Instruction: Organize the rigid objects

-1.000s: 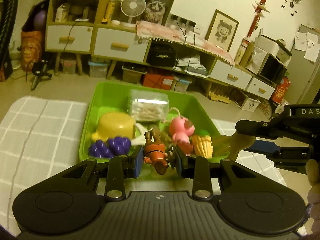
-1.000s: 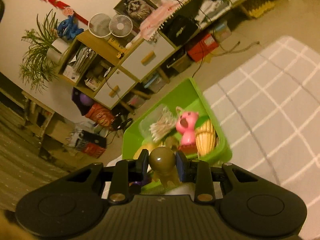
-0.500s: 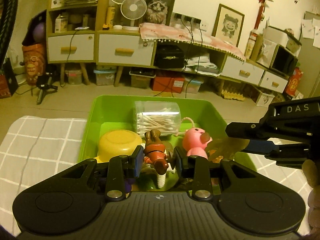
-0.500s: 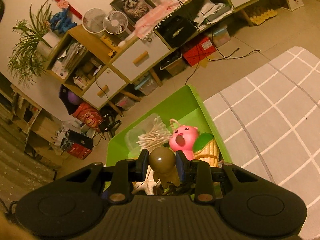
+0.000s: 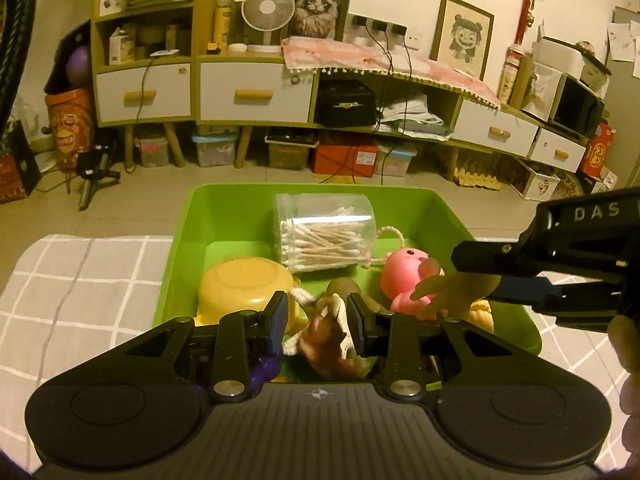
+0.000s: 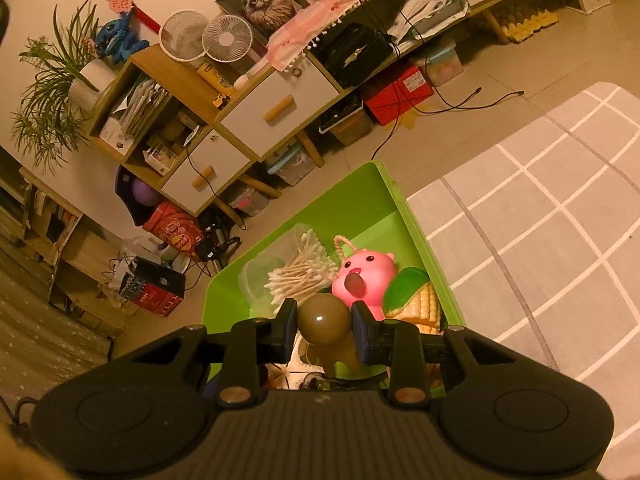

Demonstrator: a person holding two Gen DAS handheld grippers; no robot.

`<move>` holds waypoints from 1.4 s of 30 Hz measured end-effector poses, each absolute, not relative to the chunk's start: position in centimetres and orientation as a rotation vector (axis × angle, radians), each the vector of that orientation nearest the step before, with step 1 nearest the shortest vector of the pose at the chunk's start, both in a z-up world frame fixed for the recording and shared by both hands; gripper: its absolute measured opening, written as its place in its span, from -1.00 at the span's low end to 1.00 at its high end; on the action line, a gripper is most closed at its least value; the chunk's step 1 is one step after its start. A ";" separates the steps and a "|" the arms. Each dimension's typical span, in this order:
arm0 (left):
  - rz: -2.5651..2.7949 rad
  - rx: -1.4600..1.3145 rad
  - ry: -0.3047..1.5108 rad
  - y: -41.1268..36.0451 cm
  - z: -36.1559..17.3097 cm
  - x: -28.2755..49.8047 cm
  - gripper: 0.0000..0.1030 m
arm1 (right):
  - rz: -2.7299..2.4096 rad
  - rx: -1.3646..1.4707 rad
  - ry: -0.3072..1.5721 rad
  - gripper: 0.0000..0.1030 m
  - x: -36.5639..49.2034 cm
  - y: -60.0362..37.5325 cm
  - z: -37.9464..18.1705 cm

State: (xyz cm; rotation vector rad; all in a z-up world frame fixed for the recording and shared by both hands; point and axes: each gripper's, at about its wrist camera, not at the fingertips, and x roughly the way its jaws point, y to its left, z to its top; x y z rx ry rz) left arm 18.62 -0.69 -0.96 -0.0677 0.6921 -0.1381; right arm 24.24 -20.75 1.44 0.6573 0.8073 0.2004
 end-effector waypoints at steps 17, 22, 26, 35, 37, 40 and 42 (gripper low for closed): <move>-0.153 -0.124 0.676 -0.4 0.5 16.7 0.77 | 0.183 0.646 0.818 -0.02 22.2 -21.0 3.0; -0.142 -0.112 0.689 -0.1 1.2 14.5 0.96 | 0.158 0.562 0.813 0.24 19.6 -20.8 4.5; -0.154 -0.086 0.745 0.1 1.6 12.3 0.96 | 0.140 0.511 0.826 0.28 17.2 -20.5 5.3; -0.096 -0.141 0.807 1.8 2.6 7.4 0.97 | 0.114 0.300 0.848 0.36 11.3 -18.0 6.5; -0.090 -0.147 0.822 2.2 2.6 6.8 0.97 | 0.114 0.274 0.845 0.40 10.4 -17.4 6.5; -0.061 -0.138 0.860 2.5 2.4 6.2 0.97 | 0.106 0.248 0.832 0.44 9.2 -16.9 6.2; -0.040 -0.106 0.881 2.4 2.6 6.0 0.97 | 0.098 0.237 0.809 0.46 8.3 -16.7 5.9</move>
